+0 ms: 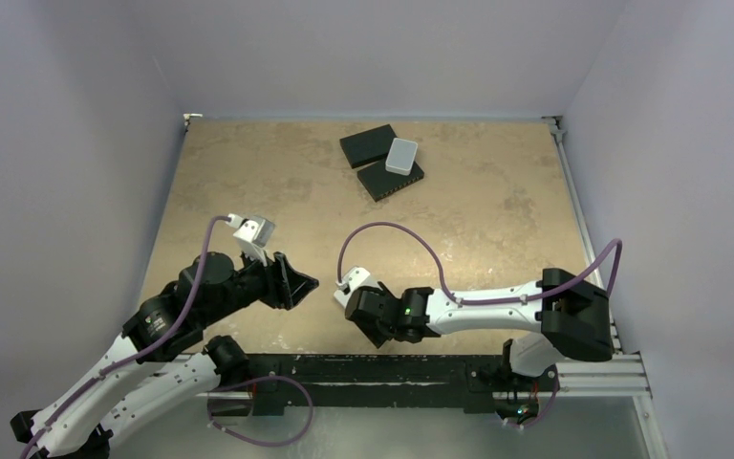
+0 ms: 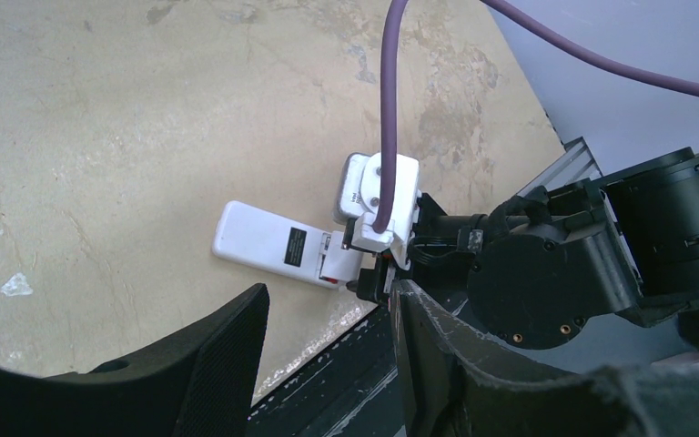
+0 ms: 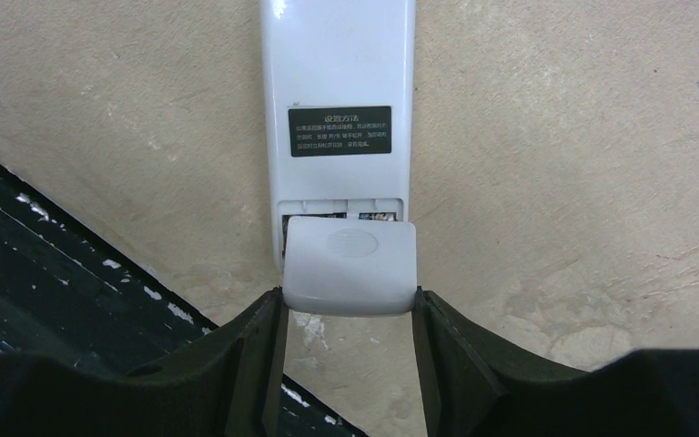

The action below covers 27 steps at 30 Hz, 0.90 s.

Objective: Load the batteries into the remote control
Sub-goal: Load the battery cover into the remote control.

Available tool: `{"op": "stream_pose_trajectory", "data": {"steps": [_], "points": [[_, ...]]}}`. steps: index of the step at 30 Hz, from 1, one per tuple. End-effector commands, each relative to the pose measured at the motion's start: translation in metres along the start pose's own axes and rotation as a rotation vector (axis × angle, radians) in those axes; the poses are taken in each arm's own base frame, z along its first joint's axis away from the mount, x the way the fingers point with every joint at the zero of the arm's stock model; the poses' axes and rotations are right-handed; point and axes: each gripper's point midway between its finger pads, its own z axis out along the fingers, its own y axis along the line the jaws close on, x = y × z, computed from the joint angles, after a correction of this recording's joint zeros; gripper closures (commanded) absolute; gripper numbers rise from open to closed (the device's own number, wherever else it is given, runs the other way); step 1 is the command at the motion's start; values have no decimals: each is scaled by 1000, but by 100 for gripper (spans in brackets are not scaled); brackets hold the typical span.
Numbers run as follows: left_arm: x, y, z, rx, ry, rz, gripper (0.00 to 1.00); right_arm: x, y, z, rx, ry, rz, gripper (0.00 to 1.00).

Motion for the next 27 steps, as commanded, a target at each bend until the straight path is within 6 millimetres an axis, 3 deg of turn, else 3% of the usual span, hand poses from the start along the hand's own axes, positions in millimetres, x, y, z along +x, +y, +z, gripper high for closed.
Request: {"op": "stream_pose_trajectory", "data": {"steps": [1,27], "points": [[-8,-4,-1,18,-34,18,48,-9,2,-7,-4,-26,31,71],[-8,-5,-2,23,-35,20,48,-13,7,2,6,-16,19,71]]}}
